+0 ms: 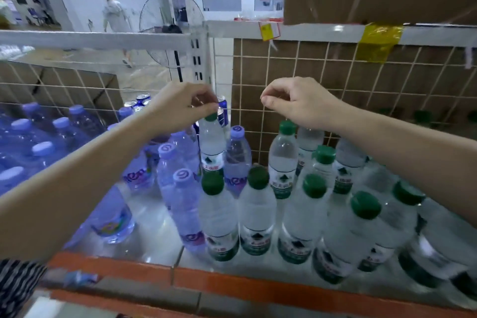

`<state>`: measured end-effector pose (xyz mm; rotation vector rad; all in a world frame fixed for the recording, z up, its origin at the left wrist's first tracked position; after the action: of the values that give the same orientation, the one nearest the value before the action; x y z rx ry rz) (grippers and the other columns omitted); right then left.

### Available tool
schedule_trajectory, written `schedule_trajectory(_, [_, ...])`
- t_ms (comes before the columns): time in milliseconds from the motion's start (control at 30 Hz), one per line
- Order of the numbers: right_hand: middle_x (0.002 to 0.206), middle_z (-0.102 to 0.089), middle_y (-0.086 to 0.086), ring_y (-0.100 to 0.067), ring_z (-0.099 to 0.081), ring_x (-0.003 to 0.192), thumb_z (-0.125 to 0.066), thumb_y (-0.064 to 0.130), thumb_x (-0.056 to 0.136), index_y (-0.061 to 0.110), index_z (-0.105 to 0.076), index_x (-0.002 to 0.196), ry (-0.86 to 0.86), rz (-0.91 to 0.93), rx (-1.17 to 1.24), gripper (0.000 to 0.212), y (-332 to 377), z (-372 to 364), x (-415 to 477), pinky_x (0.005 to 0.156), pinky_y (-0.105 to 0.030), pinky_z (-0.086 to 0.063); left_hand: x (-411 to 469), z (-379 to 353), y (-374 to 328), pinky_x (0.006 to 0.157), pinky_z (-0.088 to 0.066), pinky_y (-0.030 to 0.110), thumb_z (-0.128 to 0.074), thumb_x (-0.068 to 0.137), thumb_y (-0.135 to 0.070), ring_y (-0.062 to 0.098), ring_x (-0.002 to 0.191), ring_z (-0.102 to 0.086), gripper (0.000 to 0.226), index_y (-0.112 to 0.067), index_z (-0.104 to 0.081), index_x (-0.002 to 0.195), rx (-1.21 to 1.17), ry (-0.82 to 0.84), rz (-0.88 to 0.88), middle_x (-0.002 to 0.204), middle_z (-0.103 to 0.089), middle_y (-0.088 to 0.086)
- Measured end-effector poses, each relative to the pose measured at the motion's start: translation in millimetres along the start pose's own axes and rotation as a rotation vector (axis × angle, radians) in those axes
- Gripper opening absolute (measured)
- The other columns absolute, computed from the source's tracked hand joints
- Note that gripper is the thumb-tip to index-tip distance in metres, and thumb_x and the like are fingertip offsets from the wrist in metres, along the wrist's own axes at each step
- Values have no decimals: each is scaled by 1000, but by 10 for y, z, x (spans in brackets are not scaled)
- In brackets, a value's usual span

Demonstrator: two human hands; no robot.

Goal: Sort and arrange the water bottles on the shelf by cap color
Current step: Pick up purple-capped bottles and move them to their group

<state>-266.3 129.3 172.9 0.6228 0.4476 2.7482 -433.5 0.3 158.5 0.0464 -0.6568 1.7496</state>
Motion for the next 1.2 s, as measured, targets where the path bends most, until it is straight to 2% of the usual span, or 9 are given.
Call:
schedule_trajectory(233, [104, -69, 1, -14, -62, 93, -54, 38, 97, 17, -67, 115, 116, -95, -12, 30, 331, -546, 277, 76, -22, -45, -236, 27, 503, 69, -46, 8, -64, 93, -22, -11, 75, -61, 12, -19, -70, 103, -70, 54, -37, 87, -68, -17])
schedule_trajectory(400, [123, -64, -6, -22, -60, 109, -51, 42, 98, 14, -57, 131, 308, -215, -165, 44, 226, -969, 332, 93, -34, -48, -622, -57, 342, 81, -49, 22, -61, 93, -29, 4, 86, -63, 19, -16, -69, 103, -132, 23, -172, 92, -69, -10])
schedule_trajectory(567, [136, -55, -13, -30, -54, 120, -54, 43, 97, 10, -44, 141, 366, -293, -221, 56, 56, -1202, 353, 92, -32, -42, -963, -179, 329, 74, -46, 12, -61, 95, -18, -3, 82, -61, 15, -9, -70, 104, -271, -63, -147, 88, -68, -9])
schedule_trajectory(733, [121, -59, -12, -25, -54, 97, -58, 42, 95, 10, -47, 130, 368, -383, -181, 48, -89, -1277, 342, 75, -31, -38, -1194, -474, 361, 70, -50, 33, -43, 99, -30, 16, 75, -64, 30, -18, -68, 108, -413, -49, -8, 84, -71, -5])
schedule_trajectory(833, [102, -58, -10, -22, -52, 81, -59, 42, 94, 11, -48, 112, 346, -413, -153, 37, -142, -1289, 329, 65, -34, -38, -1256, -628, 385, 55, -36, 14, -40, 98, -37, 2, 56, -48, 35, -15, -68, 101, -480, -63, 36, 63, -55, -11])
schedule_trajectory(933, [91, -54, -3, -16, -49, 74, -61, 44, 92, 14, -49, 107, 323, -418, -152, 36, -163, -1248, 308, 58, -30, -36, -1308, -755, 382, 52, -29, 13, -43, 98, -44, 3, 52, -39, 35, -16, -64, 96, -589, -34, 56, 61, -47, -13])
schedule_trajectory(1000, [89, -54, -2, -17, -50, 75, -62, 44, 92, 13, -51, 107, 310, -412, -142, 36, -172, -1219, 293, 59, -30, -37, -1329, -811, 375, 55, -34, 14, -46, 96, -51, 2, 56, -46, 37, -18, -62, 97, -634, -26, 55, 68, -57, -13])
schedule_trajectory(1133, [95, -56, -4, -20, -52, 81, -61, 45, 92, 11, -53, 110, 282, -386, -131, 39, -143, -1128, 307, 66, -35, -40, -1337, -896, 393, 82, -47, 46, -49, 92, -54, 34, 89, -60, 48, -8, -61, 97, -697, -66, 77, 91, -65, 15])
schedule_trajectory(1200, [96, -57, -6, -21, -53, 81, -60, 46, 92, 10, -55, 112, 264, -368, -143, 42, -106, -1058, 328, 68, -36, -40, -1344, -898, 378, 80, -47, 44, -48, 92, -54, 34, 87, -60, 51, -5, -61, 95, -701, -124, 82, 89, -65, 15])
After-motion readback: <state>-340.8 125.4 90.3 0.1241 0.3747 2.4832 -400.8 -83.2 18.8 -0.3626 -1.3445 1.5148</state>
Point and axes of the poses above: each hand's wrist, its own x-axis towards the middle knuckle, its own z-axis out of the back of the hand, y = z × x, the point moved 7 cm from there along x, towards the middle knuckle
